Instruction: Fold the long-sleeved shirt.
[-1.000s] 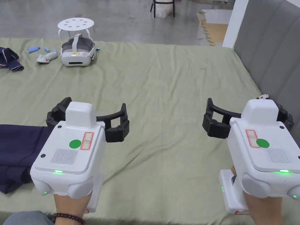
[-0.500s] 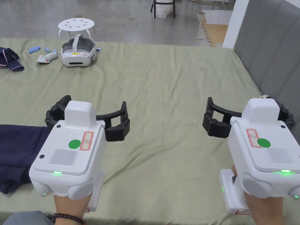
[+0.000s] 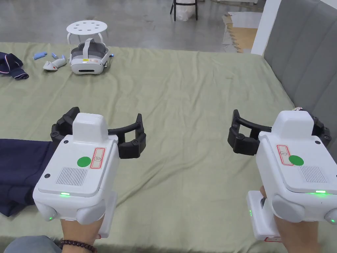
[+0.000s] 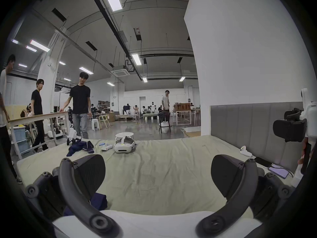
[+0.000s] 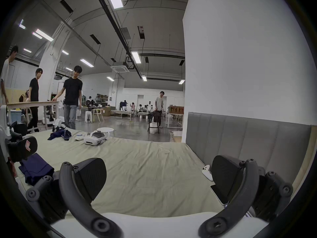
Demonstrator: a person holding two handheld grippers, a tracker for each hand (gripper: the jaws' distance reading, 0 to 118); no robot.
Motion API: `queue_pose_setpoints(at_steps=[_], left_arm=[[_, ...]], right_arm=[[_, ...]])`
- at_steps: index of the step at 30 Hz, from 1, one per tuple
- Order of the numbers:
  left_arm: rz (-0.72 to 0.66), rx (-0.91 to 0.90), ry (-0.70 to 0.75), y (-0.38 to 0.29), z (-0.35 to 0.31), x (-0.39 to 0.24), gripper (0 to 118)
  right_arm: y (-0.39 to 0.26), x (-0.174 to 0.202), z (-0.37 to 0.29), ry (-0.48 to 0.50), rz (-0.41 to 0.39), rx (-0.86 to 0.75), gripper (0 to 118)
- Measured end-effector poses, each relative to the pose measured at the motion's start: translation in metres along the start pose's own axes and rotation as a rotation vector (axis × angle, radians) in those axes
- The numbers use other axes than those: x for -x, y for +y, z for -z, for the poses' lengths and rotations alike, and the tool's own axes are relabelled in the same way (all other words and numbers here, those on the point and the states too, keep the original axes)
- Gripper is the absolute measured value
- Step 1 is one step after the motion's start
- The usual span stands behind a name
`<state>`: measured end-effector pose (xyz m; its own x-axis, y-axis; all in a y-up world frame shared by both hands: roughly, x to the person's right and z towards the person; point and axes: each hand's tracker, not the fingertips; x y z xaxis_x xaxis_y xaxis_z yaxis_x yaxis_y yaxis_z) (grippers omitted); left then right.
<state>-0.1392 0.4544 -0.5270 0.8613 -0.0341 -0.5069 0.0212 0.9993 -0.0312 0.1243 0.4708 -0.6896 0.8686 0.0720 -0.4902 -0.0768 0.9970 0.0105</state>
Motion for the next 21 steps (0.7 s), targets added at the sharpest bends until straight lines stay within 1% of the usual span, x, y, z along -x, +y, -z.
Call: queue_pose_setpoints(at_steps=[11, 16, 21], left_arm=[[-0.008, 0.001, -0.003, 0.0006, 0.0030, 0.0002, 111], [0.010, 0.001, 0.002, -0.0006, 0.0045, -0.0002, 111], [0.013, 0.002, -0.005, -0.0020, 0.0040, -0.0005, 111]], right_arm=[[-0.0006, -0.0008, 0.0021, -0.002, 0.002, 0.005, 118], [-0.0019, 0.0012, 0.0032, 0.002, 0.007, 0.009, 118], [-0.0031, 0.0053, 0.0035, 0.005, -0.004, 0.018, 118]])
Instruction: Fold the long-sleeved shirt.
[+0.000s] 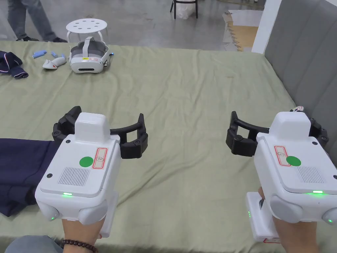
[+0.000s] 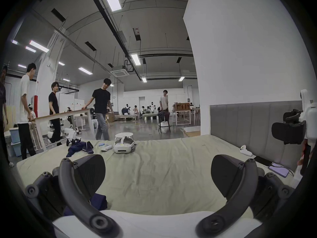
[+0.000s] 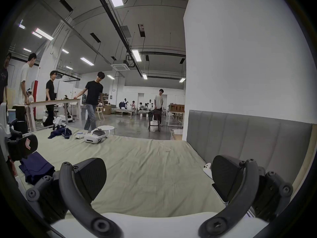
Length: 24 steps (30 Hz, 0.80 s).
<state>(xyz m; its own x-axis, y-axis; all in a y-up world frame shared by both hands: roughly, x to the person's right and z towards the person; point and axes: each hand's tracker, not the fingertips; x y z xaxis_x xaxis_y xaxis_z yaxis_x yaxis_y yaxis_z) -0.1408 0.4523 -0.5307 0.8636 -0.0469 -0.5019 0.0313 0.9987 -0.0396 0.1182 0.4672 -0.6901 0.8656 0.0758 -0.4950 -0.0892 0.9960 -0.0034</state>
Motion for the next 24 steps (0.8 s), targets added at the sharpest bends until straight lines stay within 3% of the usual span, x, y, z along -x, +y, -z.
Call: queue_pose_setpoints(at_steps=[24], left_arm=[[0.004, -0.008, -0.003, 0.0028, 0.0022, 0.0001, 111]], right_arm=[[0.0036, 0.0023, 0.0017, -0.018, -0.011, -0.004, 118]])
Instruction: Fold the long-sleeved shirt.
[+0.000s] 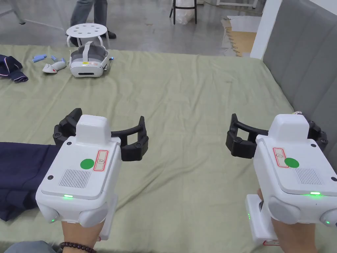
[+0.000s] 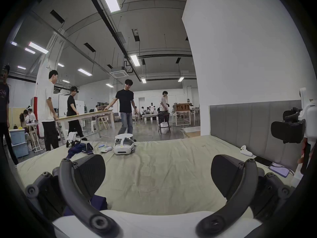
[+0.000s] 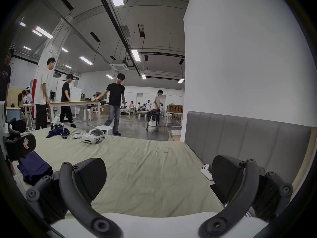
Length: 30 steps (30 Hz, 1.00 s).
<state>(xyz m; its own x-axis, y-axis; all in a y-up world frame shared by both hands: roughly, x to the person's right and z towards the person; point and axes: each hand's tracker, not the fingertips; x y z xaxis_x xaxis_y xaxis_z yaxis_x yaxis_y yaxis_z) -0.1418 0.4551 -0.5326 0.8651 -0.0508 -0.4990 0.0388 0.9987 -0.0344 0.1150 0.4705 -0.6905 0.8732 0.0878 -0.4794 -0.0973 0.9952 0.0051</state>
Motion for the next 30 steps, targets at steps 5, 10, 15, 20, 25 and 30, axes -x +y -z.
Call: queue_pose_setpoints(at_steps=[5, 10, 15, 20, 25, 30], left_arm=[[0.001, 0.009, 0.000, -0.0026, -0.0003, 0.0007, 111], [0.000, 0.012, 0.001, -0.0036, -0.0006, 0.0011, 111], [-0.004, 0.008, -0.003, -0.0027, -0.0005, 0.0011, 111], [0.001, 0.009, -0.001, -0.0028, -0.0006, 0.0007, 111], [-0.004, 0.009, -0.007, -0.0023, -0.0019, 0.0012, 111], [-0.001, 0.009, 0.000, -0.0029, -0.0021, 0.0007, 111]], right_arm=[[-0.0031, 0.0013, 0.0021, -0.009, -0.008, 0.019, 118], [-0.0035, 0.0037, 0.0021, -0.004, -0.009, 0.020, 118], [-0.0030, 0.0058, 0.0021, 0.001, -0.012, 0.019, 118], [-0.0029, 0.0067, 0.0017, 0.005, -0.016, 0.015, 118], [-0.0024, 0.0075, 0.0008, 0.009, -0.017, 0.013, 118], [-0.0024, 0.0090, 0.0000, 0.007, -0.024, 0.019, 118]])
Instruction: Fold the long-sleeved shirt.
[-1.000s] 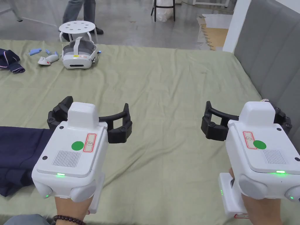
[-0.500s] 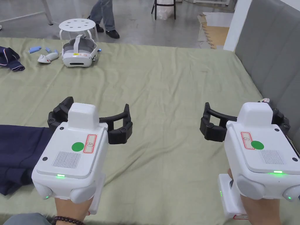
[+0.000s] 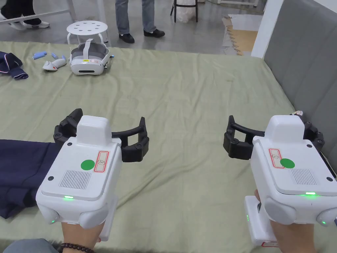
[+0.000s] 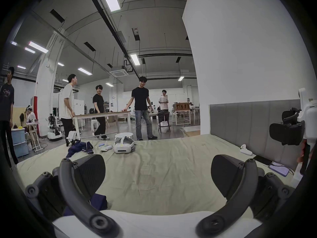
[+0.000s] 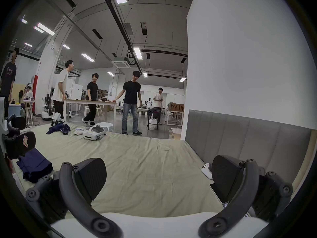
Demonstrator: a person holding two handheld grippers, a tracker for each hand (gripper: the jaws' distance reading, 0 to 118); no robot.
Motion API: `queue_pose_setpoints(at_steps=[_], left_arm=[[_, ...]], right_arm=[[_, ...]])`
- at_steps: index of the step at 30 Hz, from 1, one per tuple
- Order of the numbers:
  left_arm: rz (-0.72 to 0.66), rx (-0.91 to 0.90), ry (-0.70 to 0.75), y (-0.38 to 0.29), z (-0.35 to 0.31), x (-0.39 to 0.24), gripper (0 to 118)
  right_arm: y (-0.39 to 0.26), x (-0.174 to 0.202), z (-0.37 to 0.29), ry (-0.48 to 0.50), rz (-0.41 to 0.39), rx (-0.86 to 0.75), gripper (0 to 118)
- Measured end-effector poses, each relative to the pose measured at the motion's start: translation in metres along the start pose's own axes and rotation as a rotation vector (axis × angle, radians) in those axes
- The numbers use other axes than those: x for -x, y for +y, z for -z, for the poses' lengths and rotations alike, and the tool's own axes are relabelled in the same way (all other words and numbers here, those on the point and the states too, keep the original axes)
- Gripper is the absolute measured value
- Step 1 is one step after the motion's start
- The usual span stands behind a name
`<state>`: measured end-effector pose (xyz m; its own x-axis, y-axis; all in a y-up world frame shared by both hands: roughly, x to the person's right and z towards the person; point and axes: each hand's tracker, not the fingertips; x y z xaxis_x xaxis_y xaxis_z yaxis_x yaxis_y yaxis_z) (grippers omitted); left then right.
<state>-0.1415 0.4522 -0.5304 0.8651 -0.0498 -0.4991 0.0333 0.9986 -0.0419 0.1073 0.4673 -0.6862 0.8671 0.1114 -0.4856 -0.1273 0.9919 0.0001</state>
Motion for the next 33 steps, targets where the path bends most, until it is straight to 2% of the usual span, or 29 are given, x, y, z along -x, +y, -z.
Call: queue_pose_setpoints(at_steps=[7, 10, 14, 18, 21, 25, 32, 33], left_arm=[[-0.002, -0.005, 0.003, 0.001, -0.001, 0.000, 111], [-0.005, -0.006, 0.002, 0.001, -0.002, 0.000, 111], [0.002, -0.003, 0.000, 0.001, -0.002, 0.000, 111], [-0.008, 0.002, 0.001, 0.001, -0.001, 0.000, 111], [-0.005, 0.003, 0.001, 0.001, -0.001, -0.001, 111], [-0.008, 0.003, 0.004, 0.001, -0.001, 0.000, 111], [-0.008, 0.008, 0.008, 0.000, -0.001, 0.002, 111], [-0.009, 0.009, 0.010, 0.000, -0.001, 0.002, 111]], right_arm=[[0.000, -0.002, -0.001, 0.009, 0.015, -0.016, 118], [0.004, -0.005, -0.002, 0.057, 0.103, -0.006, 118], [0.021, -0.003, -0.005, 0.021, 0.161, 0.183, 118], [0.016, -0.005, -0.001, 0.028, 0.230, 0.178, 118], [0.017, -0.008, 0.002, 0.039, 0.235, 0.191, 118], [0.016, -0.007, 0.008, 0.025, 0.185, 0.204, 118], [0.007, -0.006, 0.006, -0.045, 0.175, 0.177, 118], [0.011, -0.005, 0.005, -0.037, 0.151, 0.200, 118]])
